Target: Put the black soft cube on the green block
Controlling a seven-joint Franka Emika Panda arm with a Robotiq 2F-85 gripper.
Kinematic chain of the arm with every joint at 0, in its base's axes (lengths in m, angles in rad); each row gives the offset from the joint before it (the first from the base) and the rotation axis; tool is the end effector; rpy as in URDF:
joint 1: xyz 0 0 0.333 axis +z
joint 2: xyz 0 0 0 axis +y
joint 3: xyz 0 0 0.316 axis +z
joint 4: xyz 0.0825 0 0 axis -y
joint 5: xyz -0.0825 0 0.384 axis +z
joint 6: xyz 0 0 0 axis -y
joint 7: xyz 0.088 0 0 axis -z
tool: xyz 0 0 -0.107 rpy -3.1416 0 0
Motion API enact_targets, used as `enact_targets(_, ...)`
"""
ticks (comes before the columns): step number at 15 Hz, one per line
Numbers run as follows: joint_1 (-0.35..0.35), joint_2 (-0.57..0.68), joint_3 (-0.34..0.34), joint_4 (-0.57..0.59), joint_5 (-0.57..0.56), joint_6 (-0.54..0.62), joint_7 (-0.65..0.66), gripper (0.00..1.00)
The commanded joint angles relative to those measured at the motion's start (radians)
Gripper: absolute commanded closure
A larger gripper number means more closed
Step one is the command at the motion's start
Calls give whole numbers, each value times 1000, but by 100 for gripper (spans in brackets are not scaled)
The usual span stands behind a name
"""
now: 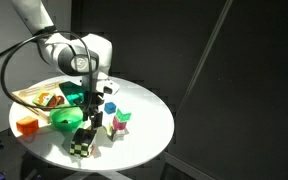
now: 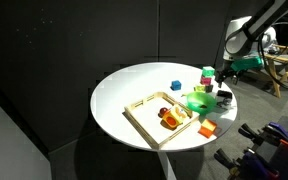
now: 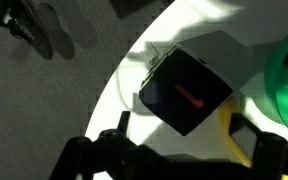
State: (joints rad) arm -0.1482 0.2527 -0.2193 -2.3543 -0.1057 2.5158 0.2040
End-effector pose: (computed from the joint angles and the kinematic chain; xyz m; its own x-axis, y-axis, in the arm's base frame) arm 0.4697 -0.1829 0.2184 0.8836 -0.4633 -0.0683 -0.4532 -0.8826 0.1247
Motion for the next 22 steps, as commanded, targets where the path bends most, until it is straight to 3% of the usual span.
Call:
enact_targets(1,5,7,-12,9,18,-5,72,0)
enact_targets(12,18,66,-23,6,59,24,235,0)
enact_targets(22,34,112,-21,31,92,58,234,0)
